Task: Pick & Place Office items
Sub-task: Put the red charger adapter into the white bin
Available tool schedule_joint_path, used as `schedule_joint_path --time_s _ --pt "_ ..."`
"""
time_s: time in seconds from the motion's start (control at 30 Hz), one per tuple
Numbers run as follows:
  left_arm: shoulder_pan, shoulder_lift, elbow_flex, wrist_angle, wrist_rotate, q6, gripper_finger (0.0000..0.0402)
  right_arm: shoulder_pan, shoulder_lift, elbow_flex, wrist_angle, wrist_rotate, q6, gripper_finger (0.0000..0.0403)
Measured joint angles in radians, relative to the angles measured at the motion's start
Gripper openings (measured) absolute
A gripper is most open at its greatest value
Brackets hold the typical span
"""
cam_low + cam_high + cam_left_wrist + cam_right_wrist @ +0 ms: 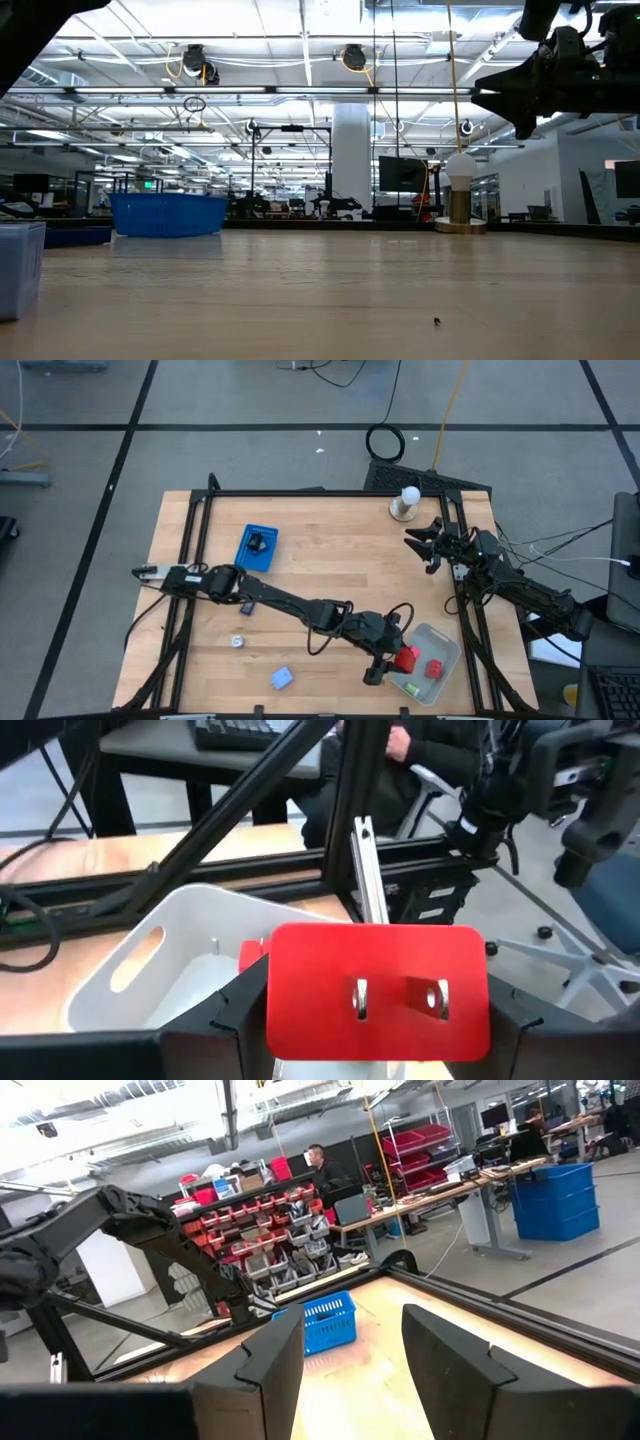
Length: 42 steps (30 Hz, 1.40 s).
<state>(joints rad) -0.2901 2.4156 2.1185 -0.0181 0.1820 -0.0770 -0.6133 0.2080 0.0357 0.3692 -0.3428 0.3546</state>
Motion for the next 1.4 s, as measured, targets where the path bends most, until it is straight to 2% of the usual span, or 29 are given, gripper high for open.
schedule_joint_path --time_s 0.33,0.6,0.67,0.93,1.4 --pt "0.0 0.009 0.076 0.013 0.001 -0.012 0.0211 0.0 0.0 0.0 -0.002 0.0 0.0 0.016" --pt "0.009 0.152 0.237 0.019 0.002 -0.066 0.0211 0.0 0.004 0.0 0.001 -0.001 0.0 0.016" --pt "0.01 0.157 0.226 0.068 -0.007 -0.076 0.0211 0.0 0.004 0.0 -0.002 0.0 0.0 0.016" --pt "0.023 0.152 0.228 0.073 -0.018 -0.009 0.0211 0.0 0.005 0.0 -0.004 0.0 0.0 0.016" --pt "0.019 0.151 0.228 -0.023 0.038 0.062 0.0211 0.0 0.005 0.0 0.0 0.0 0.0 0.016"
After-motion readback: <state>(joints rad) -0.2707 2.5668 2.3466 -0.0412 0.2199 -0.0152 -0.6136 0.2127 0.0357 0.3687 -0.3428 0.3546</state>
